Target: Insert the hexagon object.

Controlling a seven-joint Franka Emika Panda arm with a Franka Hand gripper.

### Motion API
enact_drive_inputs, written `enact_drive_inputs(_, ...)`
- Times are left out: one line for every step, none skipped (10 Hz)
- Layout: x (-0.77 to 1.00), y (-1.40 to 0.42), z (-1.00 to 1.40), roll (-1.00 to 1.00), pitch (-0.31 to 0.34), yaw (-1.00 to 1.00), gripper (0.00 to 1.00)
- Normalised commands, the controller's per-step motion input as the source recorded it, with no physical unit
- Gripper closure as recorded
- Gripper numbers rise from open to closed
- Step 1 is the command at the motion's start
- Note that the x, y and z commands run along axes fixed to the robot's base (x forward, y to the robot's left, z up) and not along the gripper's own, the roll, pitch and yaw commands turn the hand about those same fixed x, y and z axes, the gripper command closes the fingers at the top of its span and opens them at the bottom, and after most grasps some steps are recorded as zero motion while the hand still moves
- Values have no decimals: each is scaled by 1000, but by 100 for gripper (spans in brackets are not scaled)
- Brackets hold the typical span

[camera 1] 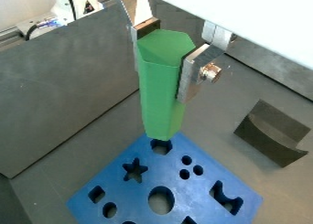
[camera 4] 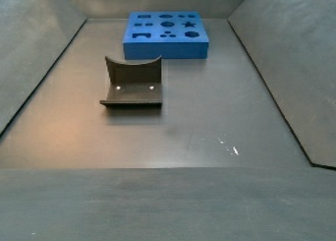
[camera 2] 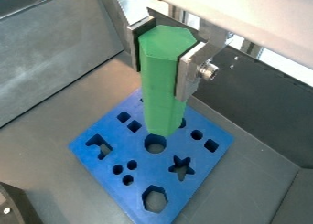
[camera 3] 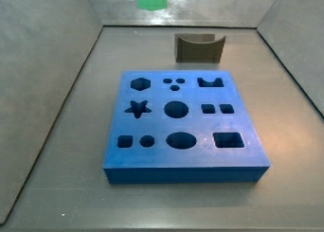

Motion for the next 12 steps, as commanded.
enact_drive_inputs(-23,363,-937,19,0,217,100)
enact_drive_inputs(-54,583,-1000,1,-29,289,100)
enact_drive_inputs(-89,563,-1000,0,-27,240,100)
enact_drive_inputs(-131,509,-1000,0,-43,163,100)
enact_drive_inputs(-134,443,-1000,0,-57,171,100)
enact_drive_inputs(-237,303,-1000,0,-100,209,100)
enact_drive_inputs(-160,80,-1000,31,-107,174,100)
enact_drive_inputs(200,-134,-866,86,-3,0,100)
enact_drive_inputs(291,-174,-623,89,-30,-86,100)
enact_drive_inputs(289,-91,-643,56,-53,-131,100)
enact_drive_inputs(154,-57,-611,34,-90,-100,100)
enact_drive_inputs(-137,-9,-486,46,-146,0,100)
